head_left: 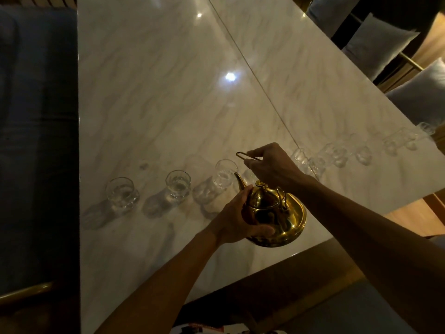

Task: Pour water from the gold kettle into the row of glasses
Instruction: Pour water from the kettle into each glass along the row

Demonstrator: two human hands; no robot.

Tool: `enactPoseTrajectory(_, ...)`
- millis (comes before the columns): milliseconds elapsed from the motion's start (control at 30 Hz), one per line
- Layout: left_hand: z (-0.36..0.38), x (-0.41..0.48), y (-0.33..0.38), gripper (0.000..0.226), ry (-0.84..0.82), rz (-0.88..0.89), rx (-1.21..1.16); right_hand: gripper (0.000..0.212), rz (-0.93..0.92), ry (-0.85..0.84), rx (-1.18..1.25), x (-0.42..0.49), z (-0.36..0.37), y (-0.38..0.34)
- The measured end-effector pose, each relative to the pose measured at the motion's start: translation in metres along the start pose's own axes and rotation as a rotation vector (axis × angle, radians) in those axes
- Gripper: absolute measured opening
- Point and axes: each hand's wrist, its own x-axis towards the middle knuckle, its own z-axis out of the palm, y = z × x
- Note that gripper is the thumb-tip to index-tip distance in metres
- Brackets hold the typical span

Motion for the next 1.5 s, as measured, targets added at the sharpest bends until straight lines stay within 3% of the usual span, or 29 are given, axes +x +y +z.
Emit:
enactPoseTrajectory(900, 0.004, -0.001, -0.008, 0.088, -0.005, 0.050, 0.034, 0.038, -0.016, 0.029, 0.001, -0.014, -0.004, 0.000)
enactPoseTrajectory(1133, 0.004, -0.003, 0.002, 0.106, 0.008, 0.087, 0.084, 0.039, -0.029, 0.108, 0.055, -0.030, -0.011, 0.004)
enactPoseTrajectory(1367, -0.001, 0.009, 0.015, 0.099, 0.003, 0.184, 0.265, 0.041, -0.043, 0.249, 0.174, -0.046, -0.023, 0.023)
enactPoseTrajectory(1500, 0.002, 0.020, 0.024, 0.108, -0.029, 0.189, 0.304, 0.039, -0.067, 0.327, 0.221, -0.053, -0.036, 0.030)
